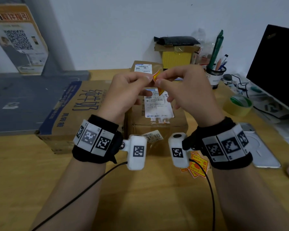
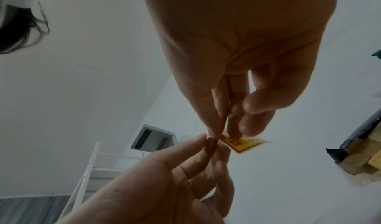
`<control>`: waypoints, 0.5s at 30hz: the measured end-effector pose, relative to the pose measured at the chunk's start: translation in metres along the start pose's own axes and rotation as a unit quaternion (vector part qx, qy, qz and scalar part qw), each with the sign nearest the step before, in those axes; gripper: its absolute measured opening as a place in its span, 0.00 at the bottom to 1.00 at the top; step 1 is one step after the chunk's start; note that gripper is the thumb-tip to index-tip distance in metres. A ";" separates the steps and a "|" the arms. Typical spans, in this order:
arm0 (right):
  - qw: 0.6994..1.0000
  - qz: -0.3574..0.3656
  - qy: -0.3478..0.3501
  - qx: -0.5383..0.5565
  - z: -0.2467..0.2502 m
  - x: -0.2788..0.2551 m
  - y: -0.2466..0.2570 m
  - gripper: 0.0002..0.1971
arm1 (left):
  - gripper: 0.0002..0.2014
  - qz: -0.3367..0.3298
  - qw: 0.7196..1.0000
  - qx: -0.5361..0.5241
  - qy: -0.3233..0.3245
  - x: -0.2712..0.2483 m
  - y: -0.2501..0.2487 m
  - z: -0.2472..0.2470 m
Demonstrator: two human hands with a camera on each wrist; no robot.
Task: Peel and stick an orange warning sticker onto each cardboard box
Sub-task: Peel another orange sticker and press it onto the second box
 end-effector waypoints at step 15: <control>1.000 0.001 0.000 -0.004 0.004 0.001 -0.002 0.03 | 0.08 -0.013 1.000 -0.017 0.018 -0.002 0.001 -0.004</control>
Point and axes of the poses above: each hand's wrist, its own x-axis towards the middle knuckle, its own z-axis out of the back of the hand, y = z × x, the point moved 3 cm from there along x, towards the middle knuckle
